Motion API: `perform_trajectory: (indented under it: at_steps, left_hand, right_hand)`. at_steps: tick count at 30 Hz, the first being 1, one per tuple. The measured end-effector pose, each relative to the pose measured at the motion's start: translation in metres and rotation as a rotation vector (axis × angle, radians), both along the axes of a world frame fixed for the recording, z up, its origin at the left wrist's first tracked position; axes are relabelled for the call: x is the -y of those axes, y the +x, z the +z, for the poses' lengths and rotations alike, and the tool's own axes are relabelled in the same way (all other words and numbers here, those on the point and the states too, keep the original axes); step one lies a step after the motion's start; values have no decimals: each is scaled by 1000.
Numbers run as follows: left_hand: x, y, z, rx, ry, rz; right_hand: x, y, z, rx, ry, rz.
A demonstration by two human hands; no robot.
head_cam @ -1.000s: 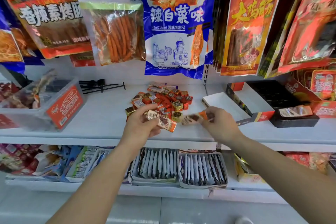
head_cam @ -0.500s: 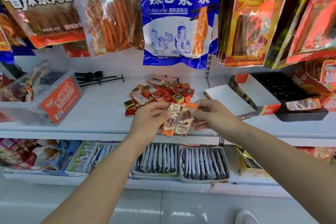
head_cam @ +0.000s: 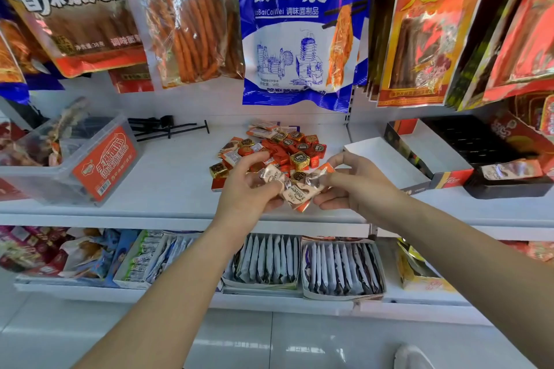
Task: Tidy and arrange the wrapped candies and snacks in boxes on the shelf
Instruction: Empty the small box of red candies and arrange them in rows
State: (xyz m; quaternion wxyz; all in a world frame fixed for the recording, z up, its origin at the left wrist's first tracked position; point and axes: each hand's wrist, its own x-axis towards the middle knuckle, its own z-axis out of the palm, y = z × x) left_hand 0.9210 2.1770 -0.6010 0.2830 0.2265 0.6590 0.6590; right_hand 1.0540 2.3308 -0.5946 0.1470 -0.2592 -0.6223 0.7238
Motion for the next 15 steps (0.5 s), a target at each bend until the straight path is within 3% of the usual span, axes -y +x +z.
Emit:
perform_trajectory:
  at_steps: [4,15]
  left_hand:
    - [2,-3,5,106,79,19]
    - [4,-5,0,90,50,-18]
  right_hand:
    - [2,-2,-4,6,27,-60]
    - [14,-19,-8,90,121,-84]
